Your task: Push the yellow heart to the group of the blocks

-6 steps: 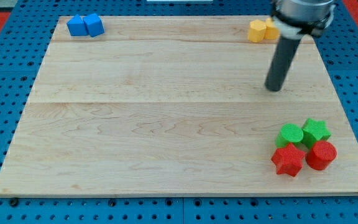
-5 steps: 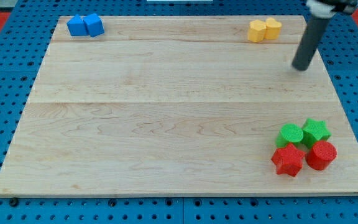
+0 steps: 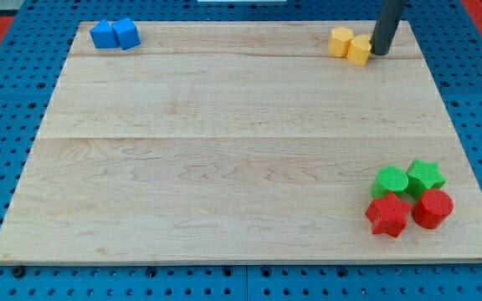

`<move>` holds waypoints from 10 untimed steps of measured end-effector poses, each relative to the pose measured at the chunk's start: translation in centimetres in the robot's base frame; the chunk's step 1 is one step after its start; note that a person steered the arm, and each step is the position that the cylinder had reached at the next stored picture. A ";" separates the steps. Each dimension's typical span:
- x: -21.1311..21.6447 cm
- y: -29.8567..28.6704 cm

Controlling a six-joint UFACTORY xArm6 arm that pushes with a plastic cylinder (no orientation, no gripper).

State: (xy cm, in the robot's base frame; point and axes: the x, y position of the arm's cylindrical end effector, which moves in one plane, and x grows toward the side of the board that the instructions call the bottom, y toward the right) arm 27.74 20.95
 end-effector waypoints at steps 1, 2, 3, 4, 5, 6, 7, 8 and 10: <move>-1.1 -0.6; -4.4 -0.7; -4.6 -4.4; 0.0 -6.8; 2.7 -6.8; -2.2 -6.8; -6.3 -6.0; -4.0 -4.9; 4.2 -2.8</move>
State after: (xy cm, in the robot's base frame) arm 31.89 18.15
